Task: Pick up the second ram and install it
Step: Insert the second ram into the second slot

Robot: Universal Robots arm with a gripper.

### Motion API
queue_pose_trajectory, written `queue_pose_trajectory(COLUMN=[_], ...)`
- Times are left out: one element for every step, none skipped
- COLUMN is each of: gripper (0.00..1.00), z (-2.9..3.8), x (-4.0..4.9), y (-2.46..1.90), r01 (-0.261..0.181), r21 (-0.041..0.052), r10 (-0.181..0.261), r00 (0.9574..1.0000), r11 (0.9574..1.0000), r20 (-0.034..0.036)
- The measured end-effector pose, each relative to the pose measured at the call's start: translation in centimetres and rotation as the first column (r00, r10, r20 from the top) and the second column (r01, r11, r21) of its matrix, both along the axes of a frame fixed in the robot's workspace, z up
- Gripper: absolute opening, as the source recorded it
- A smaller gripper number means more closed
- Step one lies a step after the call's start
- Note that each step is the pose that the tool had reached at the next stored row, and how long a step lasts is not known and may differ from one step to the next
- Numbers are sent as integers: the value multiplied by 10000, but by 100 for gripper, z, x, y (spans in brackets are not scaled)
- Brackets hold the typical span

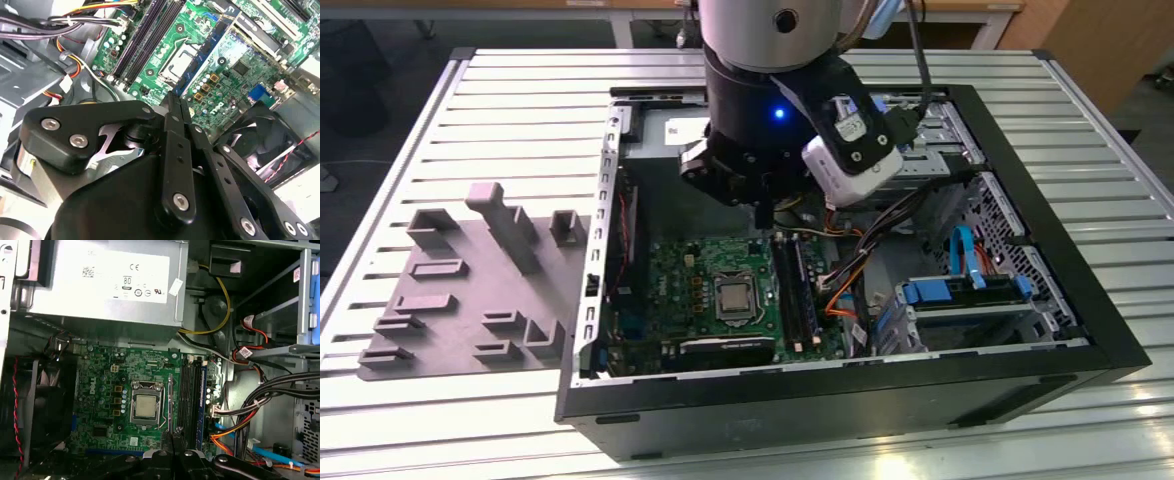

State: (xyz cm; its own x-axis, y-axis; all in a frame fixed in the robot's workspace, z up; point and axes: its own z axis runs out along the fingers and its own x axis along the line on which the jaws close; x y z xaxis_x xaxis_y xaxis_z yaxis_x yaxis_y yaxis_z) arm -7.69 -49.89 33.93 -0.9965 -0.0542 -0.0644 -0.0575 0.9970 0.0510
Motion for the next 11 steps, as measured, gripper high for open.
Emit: queue_pose_trajectory(gripper=[12,12,12,12,12,12,12,12,12,12,12], z=[-13,-13,-13,-13,-13,-13,-13,-13,-13,-13,-13], x=[0,0,0,0,0,0,0,0,0,0,0], y=[0,0,0,0,0,0,0,0,0,0,0], r01=[398,372,391,412,433,454,475,495,516,537,558], r21=[0,-1,-1,0,-1,-1,0,0,0,0,0], r10=[-398,-372,-391,-412,-433,-454,-475,-495,-516,-537,-558], r00=[9992,9993,9992,9992,9991,9990,9989,9988,9987,9986,9984], r11=[9992,9993,9992,9992,9991,9990,9989,9988,9987,9986,9984], r20=[0,0,0,0,0,0,0,0,0,0,0])
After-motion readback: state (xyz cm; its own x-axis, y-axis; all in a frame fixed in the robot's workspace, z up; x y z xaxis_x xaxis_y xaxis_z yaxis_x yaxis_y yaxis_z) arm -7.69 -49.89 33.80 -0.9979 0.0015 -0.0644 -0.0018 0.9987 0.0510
